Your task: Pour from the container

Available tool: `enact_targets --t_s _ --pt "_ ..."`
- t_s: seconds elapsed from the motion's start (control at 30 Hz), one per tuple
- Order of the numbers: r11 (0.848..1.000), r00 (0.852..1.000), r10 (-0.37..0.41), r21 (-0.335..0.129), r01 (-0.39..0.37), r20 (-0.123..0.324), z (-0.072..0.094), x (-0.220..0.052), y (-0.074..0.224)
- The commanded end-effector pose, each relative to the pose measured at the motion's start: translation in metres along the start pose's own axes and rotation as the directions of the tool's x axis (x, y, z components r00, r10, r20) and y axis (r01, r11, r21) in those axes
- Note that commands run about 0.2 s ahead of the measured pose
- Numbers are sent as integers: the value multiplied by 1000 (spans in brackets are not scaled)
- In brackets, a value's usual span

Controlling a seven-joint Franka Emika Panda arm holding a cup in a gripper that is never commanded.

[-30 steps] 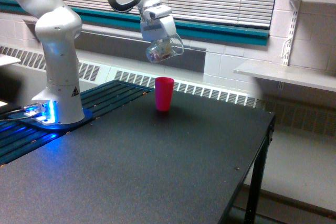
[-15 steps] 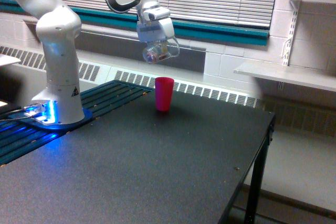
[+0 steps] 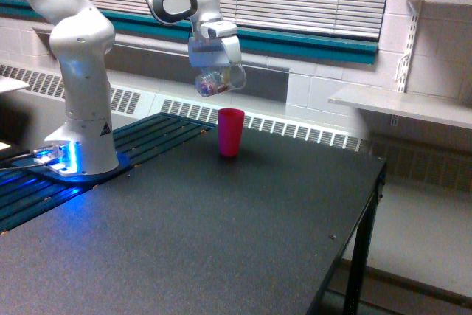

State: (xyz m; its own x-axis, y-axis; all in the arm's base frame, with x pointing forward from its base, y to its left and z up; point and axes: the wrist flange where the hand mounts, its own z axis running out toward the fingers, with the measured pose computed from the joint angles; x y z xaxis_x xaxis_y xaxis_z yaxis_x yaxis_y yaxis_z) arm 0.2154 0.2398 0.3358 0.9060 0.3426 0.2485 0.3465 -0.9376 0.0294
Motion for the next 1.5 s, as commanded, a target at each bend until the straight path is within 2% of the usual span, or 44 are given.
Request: enact_targets --t_s 0.03,0.37,0.67,1.17,1.5 --pt "999 999 -22 -26 23 44 21 -10 10" --pt "998 998 -27 -50 31 64 37 -9 18" --pt "991 991 -95 -86 103 89 47 -12 19" --pt "981 981 -150 -104 163 120 50 -18 17" --pt "974 978 -173 -129 187 115 48 -16 20"
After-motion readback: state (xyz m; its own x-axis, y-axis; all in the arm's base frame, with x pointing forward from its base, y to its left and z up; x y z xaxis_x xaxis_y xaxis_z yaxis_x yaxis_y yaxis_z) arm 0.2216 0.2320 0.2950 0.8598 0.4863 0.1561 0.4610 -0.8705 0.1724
